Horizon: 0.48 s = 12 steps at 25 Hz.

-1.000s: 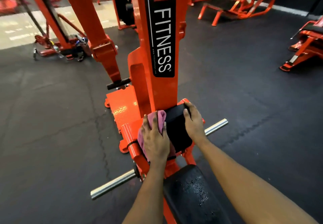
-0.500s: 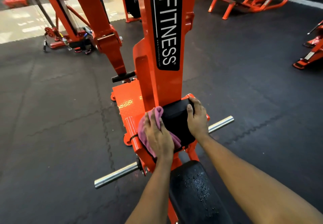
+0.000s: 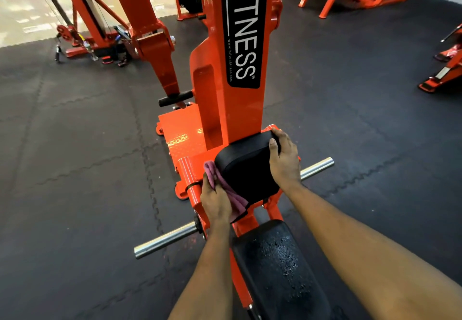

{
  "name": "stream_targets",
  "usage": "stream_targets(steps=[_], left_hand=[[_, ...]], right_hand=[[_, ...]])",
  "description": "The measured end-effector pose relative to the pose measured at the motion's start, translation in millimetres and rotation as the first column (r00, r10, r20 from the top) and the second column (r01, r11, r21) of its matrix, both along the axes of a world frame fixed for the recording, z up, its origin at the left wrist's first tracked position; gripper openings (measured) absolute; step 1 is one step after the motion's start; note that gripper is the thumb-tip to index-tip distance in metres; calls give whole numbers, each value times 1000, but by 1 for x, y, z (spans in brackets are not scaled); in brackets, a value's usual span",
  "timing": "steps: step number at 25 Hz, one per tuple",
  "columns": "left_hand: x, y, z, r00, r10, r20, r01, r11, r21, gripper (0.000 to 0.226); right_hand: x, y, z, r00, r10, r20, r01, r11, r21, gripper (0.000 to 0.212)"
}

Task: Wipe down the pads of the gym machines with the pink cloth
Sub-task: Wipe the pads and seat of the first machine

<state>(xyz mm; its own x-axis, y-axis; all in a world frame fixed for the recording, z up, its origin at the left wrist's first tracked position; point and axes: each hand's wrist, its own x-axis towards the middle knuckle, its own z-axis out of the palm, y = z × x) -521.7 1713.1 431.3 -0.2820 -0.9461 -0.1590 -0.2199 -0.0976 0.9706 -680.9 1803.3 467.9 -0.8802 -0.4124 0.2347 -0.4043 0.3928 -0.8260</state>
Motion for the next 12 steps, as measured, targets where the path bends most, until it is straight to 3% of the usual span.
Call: stream_targets(steps=[3, 7, 12], left_hand=[[5, 2, 9, 999, 24, -41, -23, 999, 25, 40], [4, 15, 28, 988, 92, -122, -106, 988, -112, 38], [-10, 10, 16, 950, -132, 282, 215, 933, -288, 82]], right_hand=[[-2, 1, -2, 1000, 7, -14, -7, 999, 37, 40], [-6, 1, -7, 999, 14, -32, -13, 999, 39, 39], [-4, 0, -7, 1000, -1, -26, 2, 999, 41, 39]])
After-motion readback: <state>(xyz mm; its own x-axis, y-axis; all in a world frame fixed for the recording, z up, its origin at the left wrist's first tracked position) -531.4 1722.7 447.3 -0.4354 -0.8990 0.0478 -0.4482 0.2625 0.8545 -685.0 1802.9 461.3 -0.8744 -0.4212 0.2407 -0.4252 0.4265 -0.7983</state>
